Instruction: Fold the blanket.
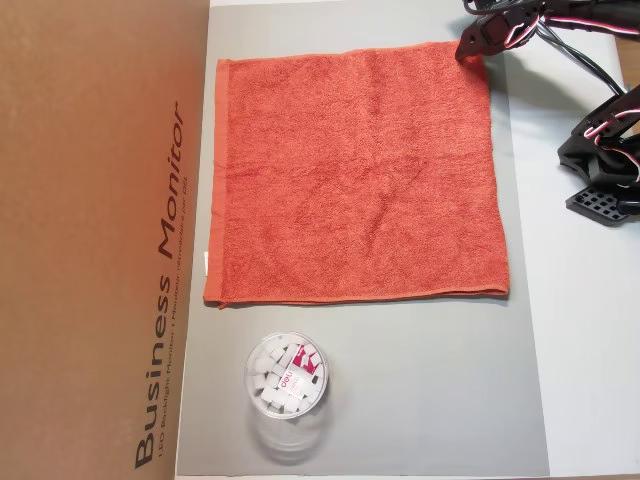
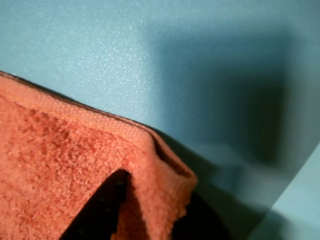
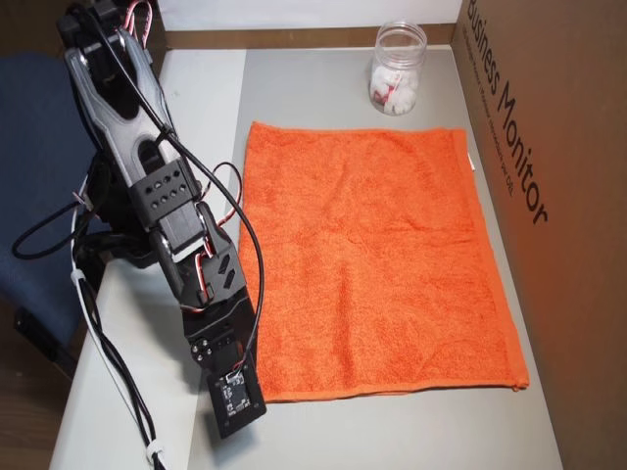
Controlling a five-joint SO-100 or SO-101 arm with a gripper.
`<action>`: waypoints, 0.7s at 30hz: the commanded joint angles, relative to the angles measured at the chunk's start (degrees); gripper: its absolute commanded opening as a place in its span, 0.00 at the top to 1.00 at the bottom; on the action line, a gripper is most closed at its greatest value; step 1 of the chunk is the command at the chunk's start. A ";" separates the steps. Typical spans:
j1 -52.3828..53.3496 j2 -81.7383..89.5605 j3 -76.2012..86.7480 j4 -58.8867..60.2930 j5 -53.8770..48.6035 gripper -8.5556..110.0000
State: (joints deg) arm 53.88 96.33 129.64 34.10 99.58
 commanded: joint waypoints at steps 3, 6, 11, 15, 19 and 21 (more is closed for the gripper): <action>-0.44 0.70 0.18 0.18 0.18 0.93; -0.09 0.88 -0.18 0.88 0.18 0.93; -0.35 5.71 0.18 1.41 0.09 0.93; -2.02 11.87 0.00 5.62 0.09 0.93; -3.96 18.54 -0.44 10.02 0.26 0.93; -5.10 21.36 -0.79 11.34 0.97 0.93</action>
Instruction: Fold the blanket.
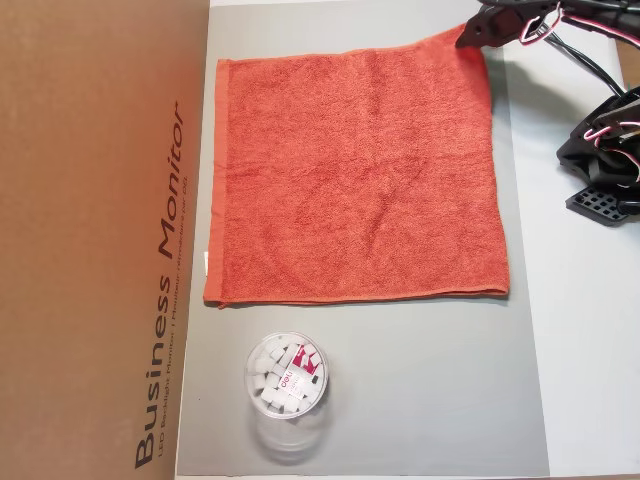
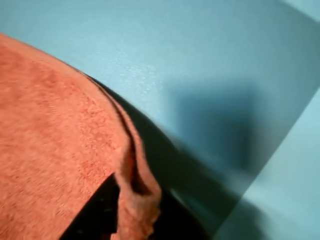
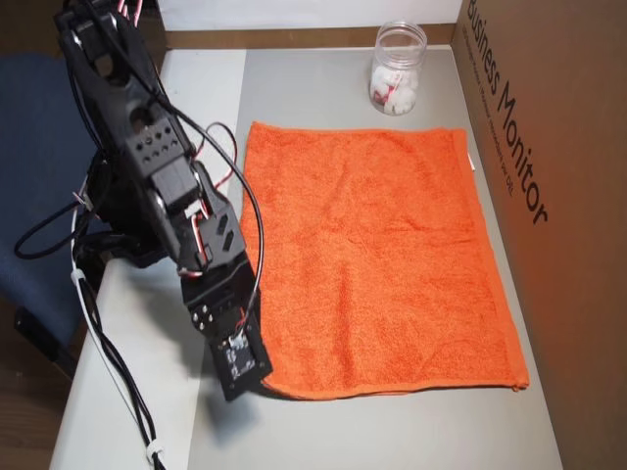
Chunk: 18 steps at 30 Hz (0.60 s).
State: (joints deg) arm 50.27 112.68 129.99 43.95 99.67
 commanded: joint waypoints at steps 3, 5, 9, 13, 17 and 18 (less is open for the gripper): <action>-3.34 8.88 -1.14 1.49 0.97 0.93; -4.48 11.16 -1.23 1.49 0.97 0.93; -7.29 14.68 -1.23 0.79 0.97 0.93; -9.58 16.52 -1.76 0.70 1.05 0.93; -12.48 16.08 -5.63 0.79 1.05 0.93; -13.36 15.82 -6.59 0.79 1.05 0.93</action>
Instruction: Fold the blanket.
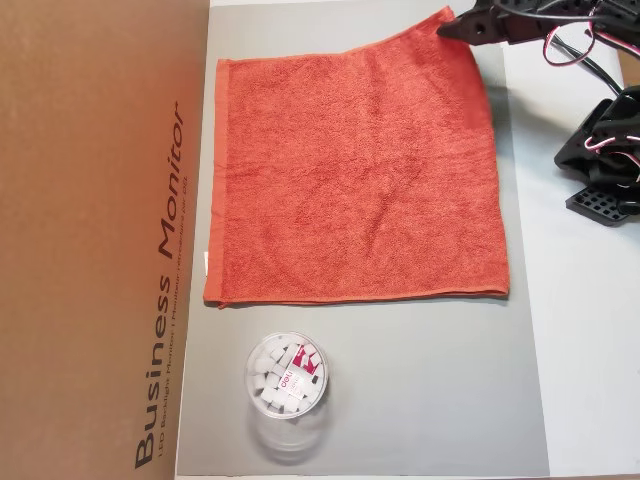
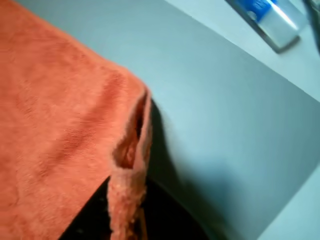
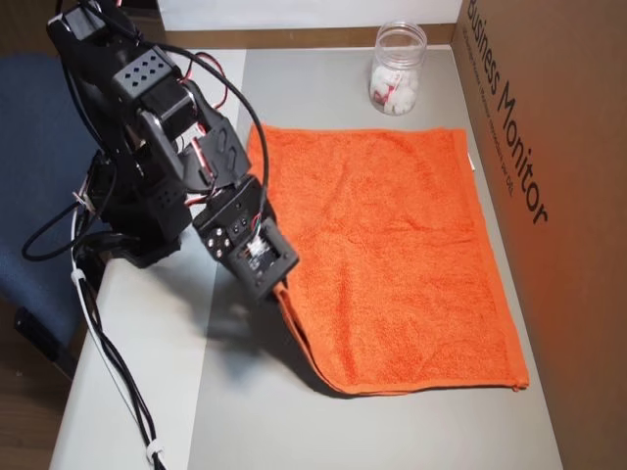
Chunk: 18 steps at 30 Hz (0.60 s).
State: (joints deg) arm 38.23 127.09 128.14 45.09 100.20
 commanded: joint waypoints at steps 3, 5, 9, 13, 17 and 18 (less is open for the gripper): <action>-4.22 -0.53 -8.00 -0.35 0.53 0.93; -6.15 -2.11 -10.72 -0.35 0.53 0.93; -9.76 -6.33 -16.87 -0.35 0.53 0.93; -12.92 -11.25 -23.73 -0.35 1.49 0.93; -15.82 -15.29 -29.18 0.53 3.16 0.93; -16.52 -16.00 -29.79 0.62 2.99 0.93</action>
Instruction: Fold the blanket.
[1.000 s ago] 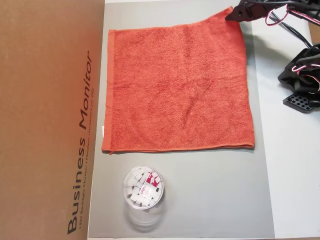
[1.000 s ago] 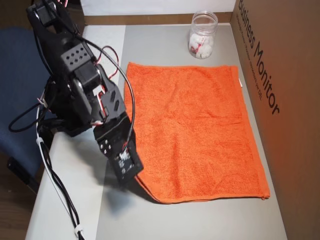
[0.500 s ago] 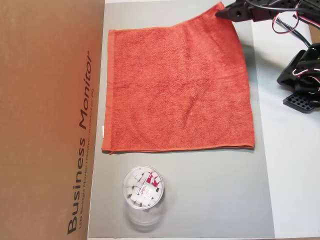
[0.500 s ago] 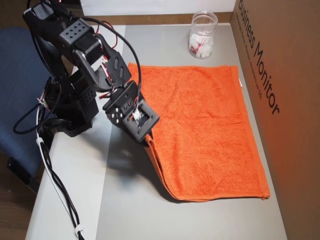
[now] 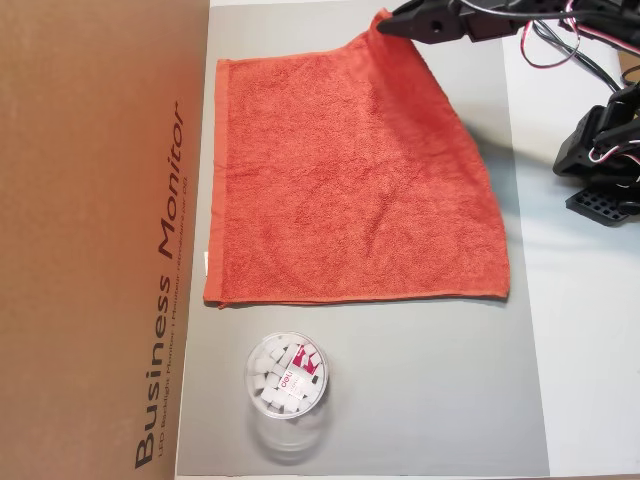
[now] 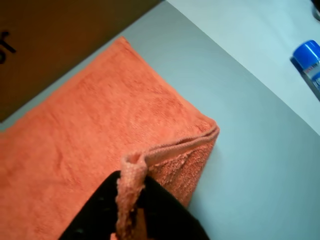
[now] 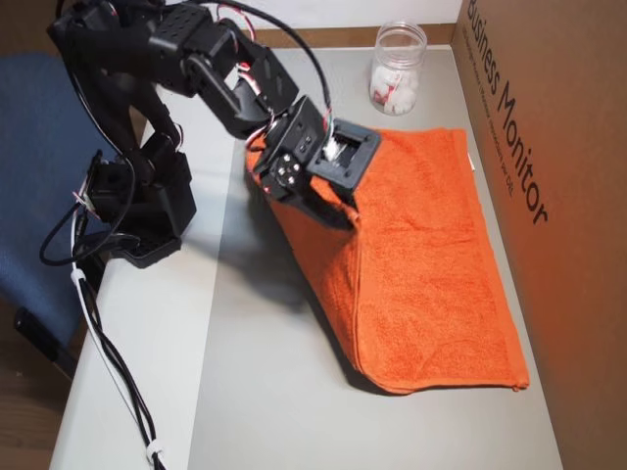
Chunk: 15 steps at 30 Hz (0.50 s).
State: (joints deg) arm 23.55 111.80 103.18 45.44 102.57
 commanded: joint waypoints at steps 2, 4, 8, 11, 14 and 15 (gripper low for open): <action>-3.25 -1.67 -5.63 0.26 0.62 0.93; -5.01 -2.29 -5.98 0.26 0.70 0.93; -9.76 -2.46 -5.98 0.26 0.79 0.93; -13.54 -2.46 -5.98 -0.53 0.79 0.93; -16.35 -2.55 -6.59 -0.62 0.18 0.93; -17.05 -2.64 -7.12 -0.53 0.09 0.93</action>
State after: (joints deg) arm 8.44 108.90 100.11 45.62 102.74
